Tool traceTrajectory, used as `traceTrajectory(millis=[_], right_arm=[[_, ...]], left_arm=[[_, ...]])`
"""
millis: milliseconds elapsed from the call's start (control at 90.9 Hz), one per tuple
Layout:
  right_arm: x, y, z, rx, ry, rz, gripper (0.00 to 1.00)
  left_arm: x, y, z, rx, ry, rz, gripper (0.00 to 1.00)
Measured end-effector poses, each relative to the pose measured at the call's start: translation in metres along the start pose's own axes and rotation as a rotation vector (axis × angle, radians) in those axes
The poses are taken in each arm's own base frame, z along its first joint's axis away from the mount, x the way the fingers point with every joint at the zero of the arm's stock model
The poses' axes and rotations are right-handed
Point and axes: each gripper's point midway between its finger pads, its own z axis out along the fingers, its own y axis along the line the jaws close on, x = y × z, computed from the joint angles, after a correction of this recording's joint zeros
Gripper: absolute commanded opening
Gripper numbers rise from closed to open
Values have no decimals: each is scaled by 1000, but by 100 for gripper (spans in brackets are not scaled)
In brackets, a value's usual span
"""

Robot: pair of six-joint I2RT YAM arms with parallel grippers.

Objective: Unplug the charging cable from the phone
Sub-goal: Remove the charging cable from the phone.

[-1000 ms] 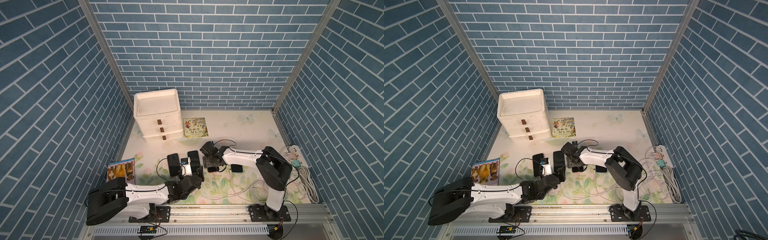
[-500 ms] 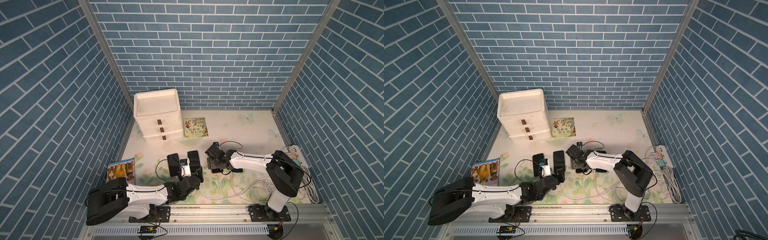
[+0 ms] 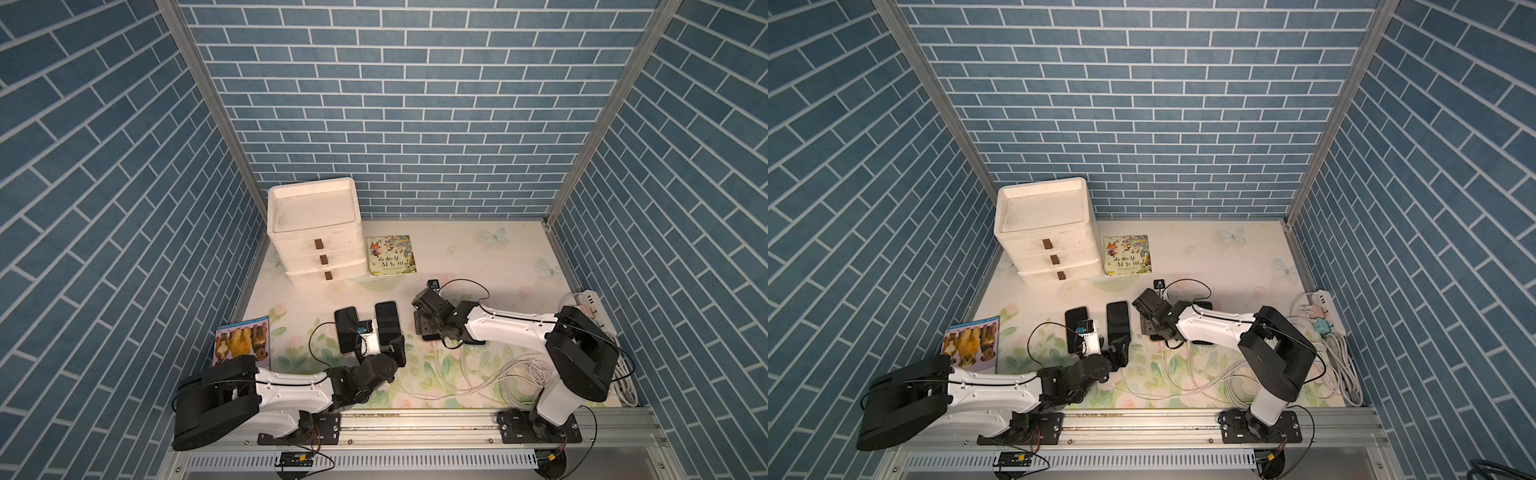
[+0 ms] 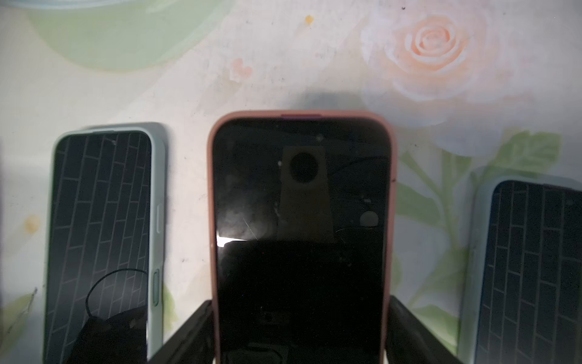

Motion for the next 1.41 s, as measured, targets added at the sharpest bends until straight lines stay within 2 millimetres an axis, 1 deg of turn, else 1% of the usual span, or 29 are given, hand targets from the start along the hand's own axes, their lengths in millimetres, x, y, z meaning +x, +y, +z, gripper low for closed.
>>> traceTrajectory(millis=[110,176,308,572,682,847,957,1144,1408], right_arm=[[-3,-2,-7,-15,-28,10,4],[-5,-2,-11,-28,-44,17,4],[-9,-1,-16,-42,-68,25,3],[-10,-1,-18,-59,-90,34,2],[-12,-3,-26,-72,-111,41,2],[-23,0,-39,-101,-156,59,2],[-26,0,-43,-114,-178,69,2],[-21,-6,-45,-119,-185,73,2],[-30,-6,-58,-149,-232,94,2]], left_arm=[[8,7,-2,20,14,-5,90],[11,6,-2,35,22,-7,90],[15,-7,-2,93,33,-13,89],[35,-31,1,204,100,26,83],[42,-43,1,267,126,49,80],[47,-63,-1,354,149,66,76],[51,-74,-1,399,166,80,74],[53,-84,-3,449,175,89,72],[60,-93,-3,504,195,87,68]])
